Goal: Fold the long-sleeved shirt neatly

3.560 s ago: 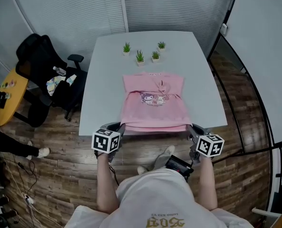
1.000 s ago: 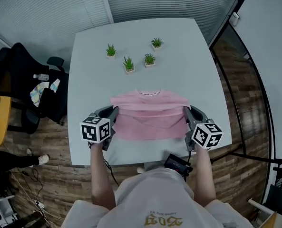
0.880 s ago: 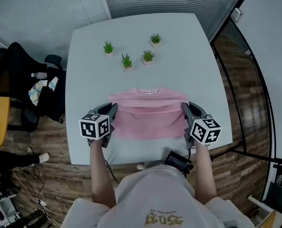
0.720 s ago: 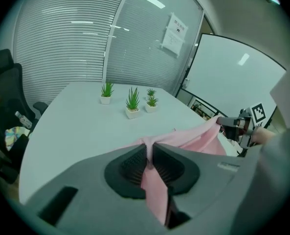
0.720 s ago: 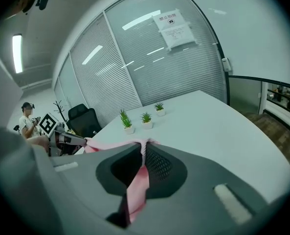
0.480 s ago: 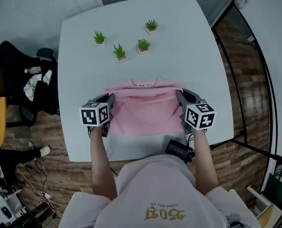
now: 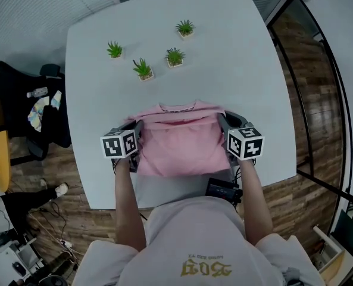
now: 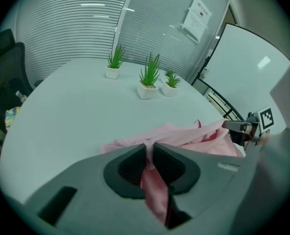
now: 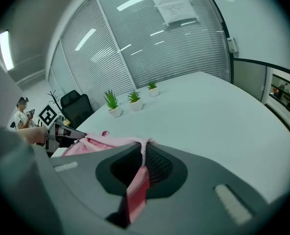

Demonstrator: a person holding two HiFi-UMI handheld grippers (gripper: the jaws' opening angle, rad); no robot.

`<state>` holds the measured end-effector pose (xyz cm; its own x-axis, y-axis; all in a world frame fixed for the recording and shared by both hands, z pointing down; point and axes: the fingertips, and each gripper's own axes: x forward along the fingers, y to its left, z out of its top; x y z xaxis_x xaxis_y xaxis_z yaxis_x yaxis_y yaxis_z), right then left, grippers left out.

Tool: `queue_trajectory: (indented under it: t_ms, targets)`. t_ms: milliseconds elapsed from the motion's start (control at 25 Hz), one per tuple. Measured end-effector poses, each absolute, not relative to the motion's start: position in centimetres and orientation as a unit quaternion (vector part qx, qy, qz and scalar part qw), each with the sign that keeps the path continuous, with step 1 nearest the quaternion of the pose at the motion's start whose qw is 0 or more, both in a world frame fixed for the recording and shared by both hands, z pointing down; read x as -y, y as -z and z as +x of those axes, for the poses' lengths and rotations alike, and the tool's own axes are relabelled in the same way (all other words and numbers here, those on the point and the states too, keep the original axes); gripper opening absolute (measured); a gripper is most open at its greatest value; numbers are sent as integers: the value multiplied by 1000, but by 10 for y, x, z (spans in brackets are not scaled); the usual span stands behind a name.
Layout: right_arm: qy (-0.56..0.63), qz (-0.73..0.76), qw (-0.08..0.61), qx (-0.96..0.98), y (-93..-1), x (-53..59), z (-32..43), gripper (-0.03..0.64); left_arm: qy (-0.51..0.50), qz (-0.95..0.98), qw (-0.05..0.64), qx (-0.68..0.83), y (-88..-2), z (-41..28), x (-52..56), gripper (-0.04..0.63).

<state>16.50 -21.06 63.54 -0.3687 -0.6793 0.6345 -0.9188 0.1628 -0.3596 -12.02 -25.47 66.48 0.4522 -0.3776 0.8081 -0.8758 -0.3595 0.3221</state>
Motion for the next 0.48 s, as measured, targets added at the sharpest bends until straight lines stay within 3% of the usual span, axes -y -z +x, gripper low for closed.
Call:
queue_trajectory:
  t_ms: [360, 480]
  targets:
    - [-408, 519, 185, 728, -671, 212, 163, 44, -239, 741, 459, 426, -677, -119, 269, 72]
    - [-396, 533, 154, 731, -657, 216, 169, 69, -201, 738, 480, 430, -665, -120, 273, 120]
